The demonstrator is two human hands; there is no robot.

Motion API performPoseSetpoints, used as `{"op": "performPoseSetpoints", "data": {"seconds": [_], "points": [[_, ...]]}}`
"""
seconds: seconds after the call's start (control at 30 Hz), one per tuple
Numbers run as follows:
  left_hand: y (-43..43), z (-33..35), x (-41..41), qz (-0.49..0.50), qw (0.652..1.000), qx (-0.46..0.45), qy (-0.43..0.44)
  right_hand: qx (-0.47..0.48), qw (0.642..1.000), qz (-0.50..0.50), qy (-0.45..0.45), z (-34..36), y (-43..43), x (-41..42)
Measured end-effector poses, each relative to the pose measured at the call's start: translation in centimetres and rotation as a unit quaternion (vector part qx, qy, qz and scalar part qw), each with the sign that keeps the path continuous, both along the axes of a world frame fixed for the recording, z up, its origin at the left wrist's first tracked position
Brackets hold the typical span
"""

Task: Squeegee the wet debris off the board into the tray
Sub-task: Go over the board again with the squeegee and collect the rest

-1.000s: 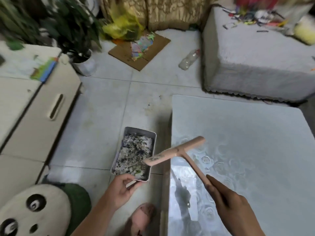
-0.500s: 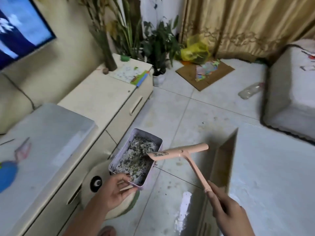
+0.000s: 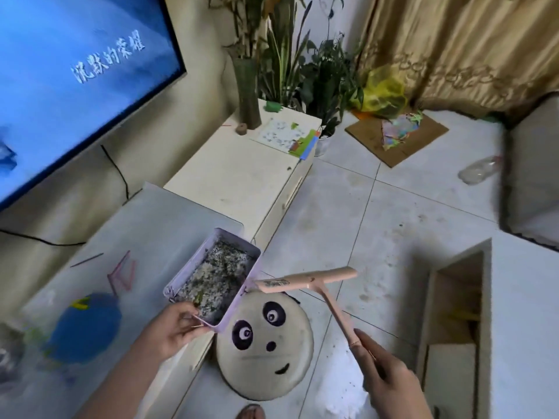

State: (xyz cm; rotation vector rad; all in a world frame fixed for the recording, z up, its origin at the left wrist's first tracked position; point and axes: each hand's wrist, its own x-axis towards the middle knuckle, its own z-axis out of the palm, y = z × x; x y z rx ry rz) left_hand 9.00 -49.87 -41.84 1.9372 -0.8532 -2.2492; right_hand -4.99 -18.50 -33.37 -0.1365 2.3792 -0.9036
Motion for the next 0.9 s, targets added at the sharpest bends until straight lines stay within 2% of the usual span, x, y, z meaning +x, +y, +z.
{"op": "performPoseSetpoints", "data": {"seconds": [0.1, 0.23, 0.4, 0.6, 0.83, 0.9], "points": [[-5.5, -0.6, 1.5, -0.011, 0.999, -0.018, -0.038, 0.009, 1.0, 0.018, -0.012, -0.3, -4.8, 2.2], [-8.5, -2.3, 1.6, -0.032, 0.996, -0.031, -0.071, 0.017, 0.998, 0.061, -0.002, -0.4, -7.1, 2.4], [-11.6, -5.3, 2.0, -0.019, 0.997, -0.008, -0.079, 0.04, 0.992, 0.122, 0.014, -1.4, -10.6, 3.1], [-12.5, -8.6, 1.9, 0.003, 0.997, -0.006, -0.072, 0.057, 0.989, 0.137, 0.025, -1.5, -12.5, 2.7], [-10.8, -9.4, 2.4, 0.033, 0.995, -0.046, -0.088, 0.046, 0.987, 0.144, 0.053, -0.3, -11.5, 2.0], [-9.9, -8.0, 2.2, -0.012, 0.98, -0.129, -0.15, 0.046, 0.987, 0.136, 0.066, 0.0, -10.6, 1.8]]}}
